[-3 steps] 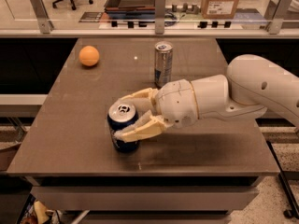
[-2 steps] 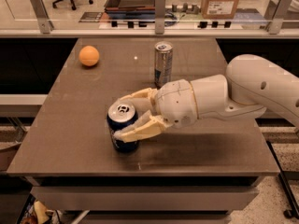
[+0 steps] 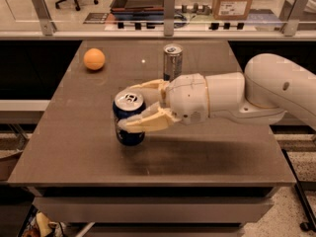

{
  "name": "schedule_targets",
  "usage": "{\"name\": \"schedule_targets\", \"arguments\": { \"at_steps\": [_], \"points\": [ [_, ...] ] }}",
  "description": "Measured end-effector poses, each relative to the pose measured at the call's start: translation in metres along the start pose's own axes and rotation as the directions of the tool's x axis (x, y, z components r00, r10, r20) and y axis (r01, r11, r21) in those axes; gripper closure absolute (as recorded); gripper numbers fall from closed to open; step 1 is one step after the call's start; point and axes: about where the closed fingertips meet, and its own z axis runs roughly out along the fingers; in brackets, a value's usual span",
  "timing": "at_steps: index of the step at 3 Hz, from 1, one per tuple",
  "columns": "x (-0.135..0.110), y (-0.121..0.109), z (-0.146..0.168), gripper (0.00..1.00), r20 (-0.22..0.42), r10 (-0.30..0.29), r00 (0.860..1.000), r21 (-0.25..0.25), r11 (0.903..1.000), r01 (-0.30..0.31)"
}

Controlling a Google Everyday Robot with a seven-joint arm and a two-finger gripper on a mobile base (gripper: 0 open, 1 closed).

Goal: Move pepsi can near orange

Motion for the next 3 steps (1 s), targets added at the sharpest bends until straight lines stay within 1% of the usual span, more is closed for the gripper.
{"name": "schedule_targets", "arguments": {
  "at_steps": [1, 2, 3],
  "points": [
    [-0.012, -0.024, -0.005, 1.0, 0.033, 0.0, 0.999, 0.091, 0.9958, -0.003],
    [-0.02, -0.056, -0.012, 1.0, 0.029, 0.003, 1.0, 0.156, 0.9878, -0.008],
    [-0.027, -0.093, -0.018, 1.0, 0.001, 0.022, 1.0, 0.191, 0.9814, -0.021]
  ]
}}
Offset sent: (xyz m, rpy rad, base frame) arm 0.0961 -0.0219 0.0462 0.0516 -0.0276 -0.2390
